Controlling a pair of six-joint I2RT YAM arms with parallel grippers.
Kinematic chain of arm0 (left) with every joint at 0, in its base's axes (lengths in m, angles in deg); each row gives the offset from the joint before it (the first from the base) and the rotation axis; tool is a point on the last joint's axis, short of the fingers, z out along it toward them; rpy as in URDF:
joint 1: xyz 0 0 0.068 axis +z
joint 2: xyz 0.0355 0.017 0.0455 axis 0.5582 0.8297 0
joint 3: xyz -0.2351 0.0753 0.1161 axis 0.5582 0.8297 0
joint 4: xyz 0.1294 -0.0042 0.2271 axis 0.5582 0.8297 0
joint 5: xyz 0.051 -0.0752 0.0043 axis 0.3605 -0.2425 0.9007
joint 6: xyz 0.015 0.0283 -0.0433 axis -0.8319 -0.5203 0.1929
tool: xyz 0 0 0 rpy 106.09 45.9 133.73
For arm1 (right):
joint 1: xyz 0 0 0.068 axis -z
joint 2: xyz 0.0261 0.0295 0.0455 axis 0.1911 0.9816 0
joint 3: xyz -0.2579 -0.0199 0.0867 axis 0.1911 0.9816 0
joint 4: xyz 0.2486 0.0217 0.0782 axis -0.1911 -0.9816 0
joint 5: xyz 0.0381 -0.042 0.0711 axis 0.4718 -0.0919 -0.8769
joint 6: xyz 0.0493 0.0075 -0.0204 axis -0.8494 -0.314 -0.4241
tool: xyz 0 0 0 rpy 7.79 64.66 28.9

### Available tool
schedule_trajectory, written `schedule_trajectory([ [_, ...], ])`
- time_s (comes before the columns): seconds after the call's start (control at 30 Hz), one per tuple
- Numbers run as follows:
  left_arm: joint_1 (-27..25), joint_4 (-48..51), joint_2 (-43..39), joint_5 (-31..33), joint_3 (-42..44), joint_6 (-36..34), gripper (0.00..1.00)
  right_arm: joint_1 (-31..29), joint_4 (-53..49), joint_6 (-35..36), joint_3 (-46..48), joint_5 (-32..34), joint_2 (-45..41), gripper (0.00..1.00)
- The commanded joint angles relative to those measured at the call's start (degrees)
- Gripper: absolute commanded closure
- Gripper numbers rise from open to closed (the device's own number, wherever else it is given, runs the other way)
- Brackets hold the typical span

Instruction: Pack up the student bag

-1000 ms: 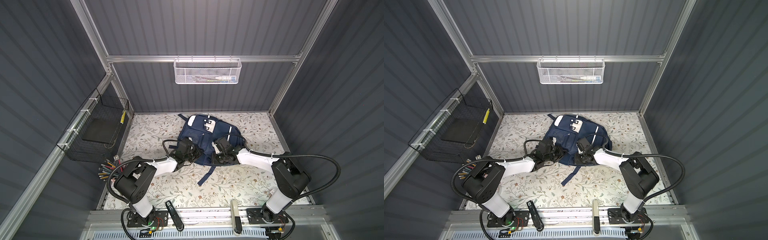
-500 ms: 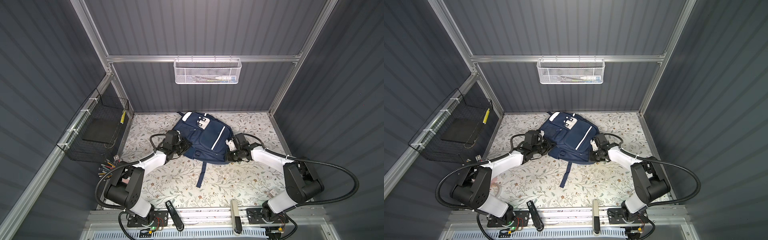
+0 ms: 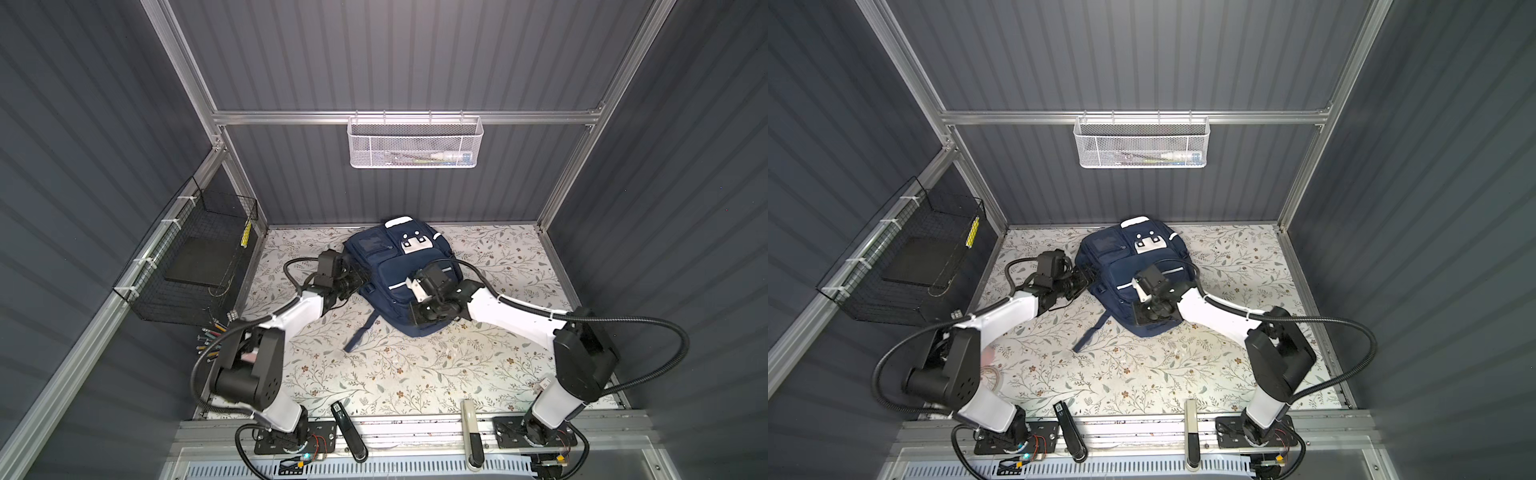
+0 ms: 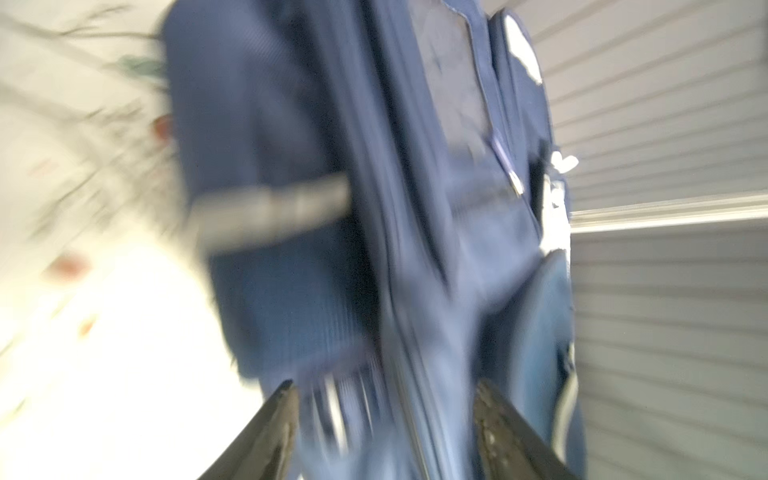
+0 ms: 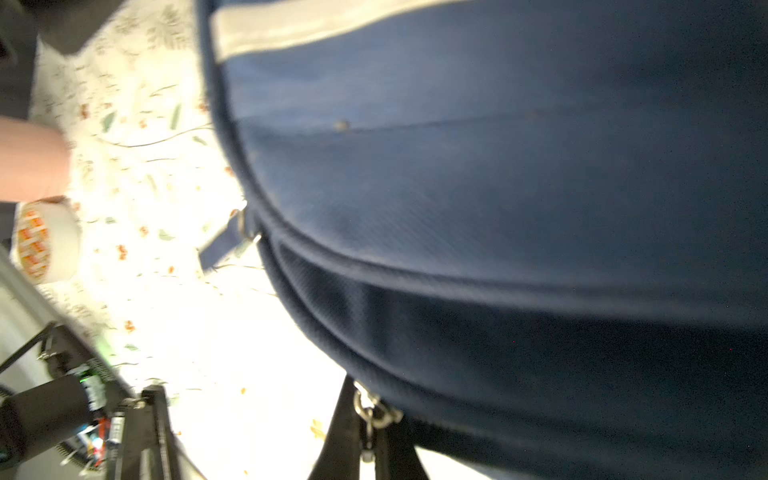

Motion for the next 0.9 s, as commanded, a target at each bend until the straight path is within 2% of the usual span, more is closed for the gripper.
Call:
schedule_trajectory([
  [0.0,-4.0,1.7,-9.2,1.4,7.4,4.5,0.26,-2.9,1.1,-2.1,-5.6,-1.9,4.2,1.0],
  [0.1,-11.4,-0.6,-10.1,2.7,10.2,8.6,0.23,-4.9,0.4,-1.4,-8.9,-2.0,6.7,1.0],
  [0.2,-13.1,-7.5,-6.8,2.5,12.2,11.8,0.23,-5.9,0.9,-1.1,-9.0,-1.9,7.0,1.0],
  [0.27,-13.2,-9.9,-4.5,1.5,12.2,12.8,0.3,-6.0,1.2,-1.6,-8.0,-1.7,6.5,1.0],
  [0.37,-13.3,-8.8,-3.0,1.5,11.2,12.0,0.59,-5.8,1.5,-2.0,-5.5,-0.3,5.0,1.0],
  [0.43,-13.3,-5.4,-3.7,3.2,9.9,10.1,0.93,-5.2,1.5,-2.2,-2.9,0.2,3.5,1.0],
  [0.47,-13.2,-3.9,-4.3,3.8,9.4,9.4,1.0,-4.8,1.6,-2.1,-1.6,0.5,2.8,1.0],
  [0.6,-10.3,1.7,-7.1,2.7,7.6,6.3,1.0,0.3,-0.6,0.4,5.5,3.4,-1.3,1.0],
  [0.73,-3.7,6.8,-10.3,-2.0,6.3,2.3,1.0,11.2,-0.7,6.1,11.7,3.3,-3.2,1.0],
  [0.87,-0.7,12.4,-11.2,-3.6,3.8,-2.2,1.0,20.1,-1.3,10.1,11.3,3.9,-1.7,1.0],
])
